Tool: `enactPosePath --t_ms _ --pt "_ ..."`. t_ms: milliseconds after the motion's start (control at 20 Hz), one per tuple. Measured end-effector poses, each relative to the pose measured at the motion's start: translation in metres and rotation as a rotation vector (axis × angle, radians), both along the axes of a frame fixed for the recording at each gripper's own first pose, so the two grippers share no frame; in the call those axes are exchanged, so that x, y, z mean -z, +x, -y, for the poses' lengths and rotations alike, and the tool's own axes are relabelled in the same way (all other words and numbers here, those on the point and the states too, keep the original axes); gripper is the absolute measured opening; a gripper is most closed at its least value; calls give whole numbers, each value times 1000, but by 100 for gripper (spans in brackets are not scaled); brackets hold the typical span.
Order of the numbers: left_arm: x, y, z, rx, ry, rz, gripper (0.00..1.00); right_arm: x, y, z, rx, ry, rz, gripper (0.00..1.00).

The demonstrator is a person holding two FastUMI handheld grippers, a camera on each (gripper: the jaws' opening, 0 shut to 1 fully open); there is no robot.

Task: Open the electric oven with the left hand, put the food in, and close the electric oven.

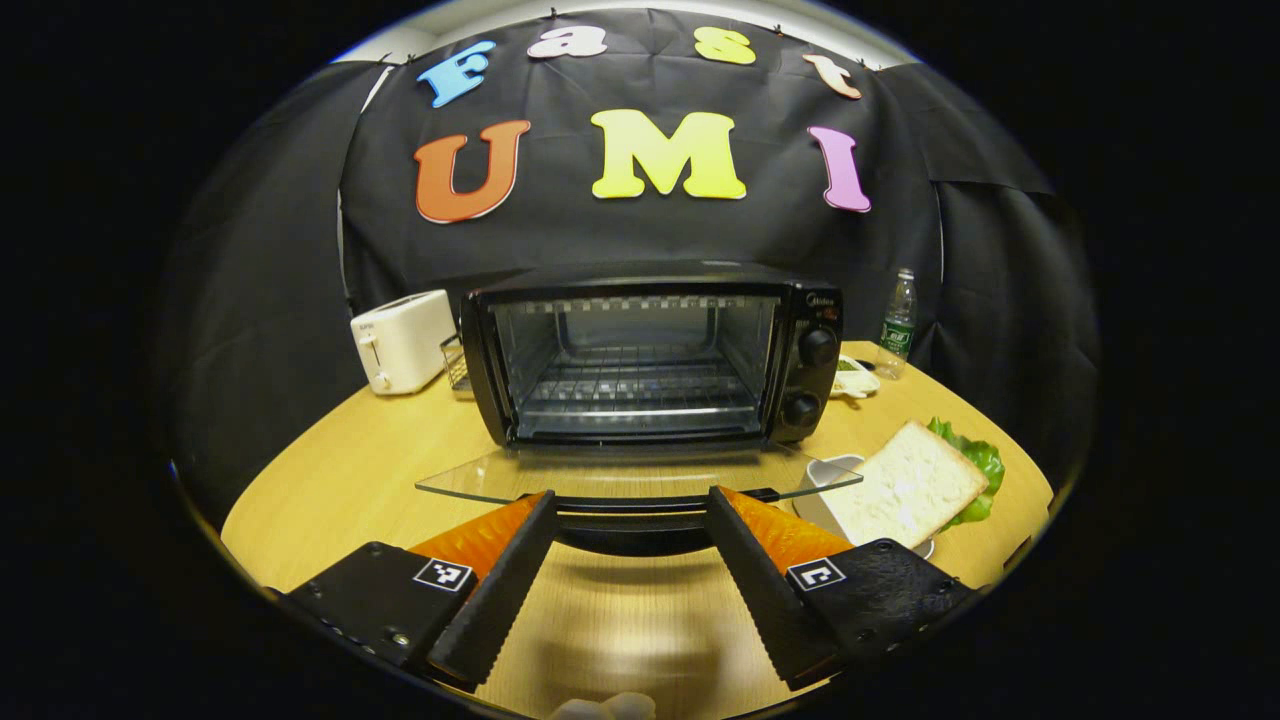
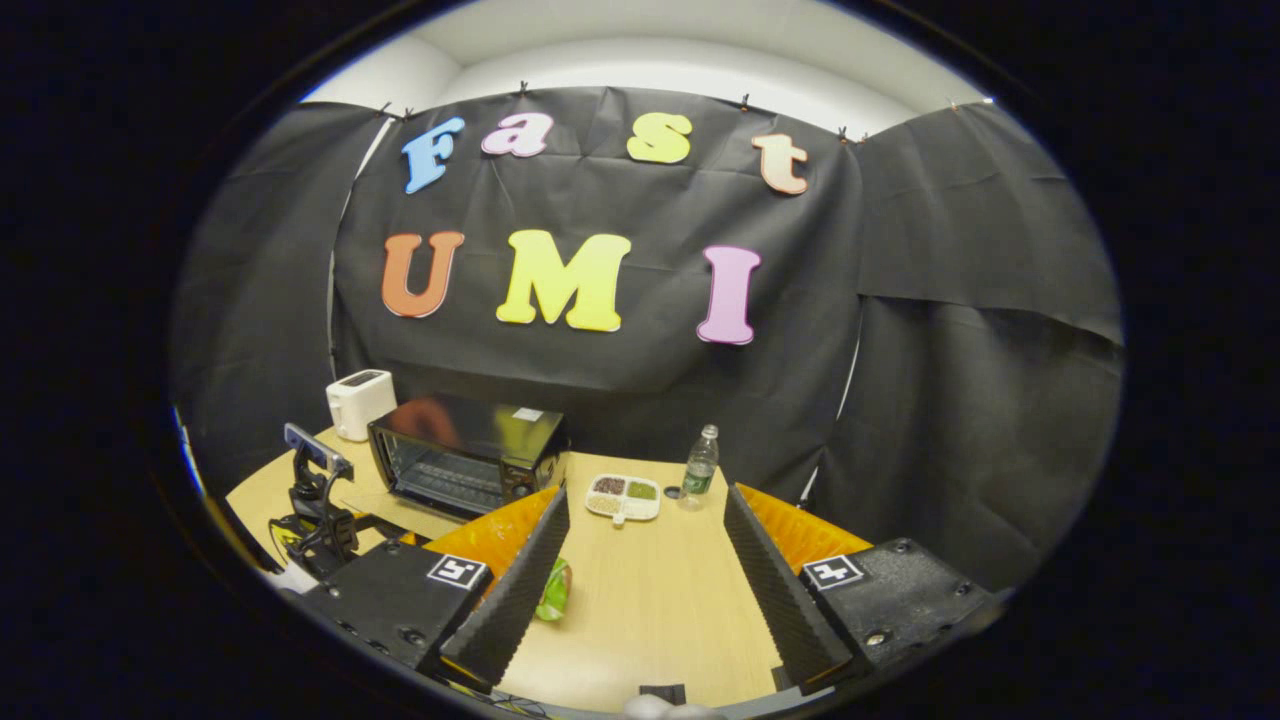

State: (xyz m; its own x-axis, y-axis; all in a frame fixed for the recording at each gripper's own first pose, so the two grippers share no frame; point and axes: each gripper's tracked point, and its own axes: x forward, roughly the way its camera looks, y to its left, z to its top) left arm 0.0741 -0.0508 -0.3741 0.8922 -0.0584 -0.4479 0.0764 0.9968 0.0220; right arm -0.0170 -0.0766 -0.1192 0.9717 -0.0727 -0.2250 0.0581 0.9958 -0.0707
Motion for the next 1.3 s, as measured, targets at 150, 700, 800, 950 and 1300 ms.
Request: enactPosePath --t_ms 150,700,800,950,1300 --pt "17 -10 2 -2 -5 -34 99 6 -4 0 -5 -4 -10 97" --pt "50 -22 2 -2 -2 -98 96 28 -4 -1 -17 -5 -59 97" --pt "42 -19 -3 -14 -14 -83 96 29 -1 -1 -18 4 -54 97" --pt "8 -18 -11 -20 1 -22 96 20 5 -3 -24 6 -30 98" --pt "-113 -38 -37 -41 -3 149 96 52 15 -19 -69 33 -68 97"
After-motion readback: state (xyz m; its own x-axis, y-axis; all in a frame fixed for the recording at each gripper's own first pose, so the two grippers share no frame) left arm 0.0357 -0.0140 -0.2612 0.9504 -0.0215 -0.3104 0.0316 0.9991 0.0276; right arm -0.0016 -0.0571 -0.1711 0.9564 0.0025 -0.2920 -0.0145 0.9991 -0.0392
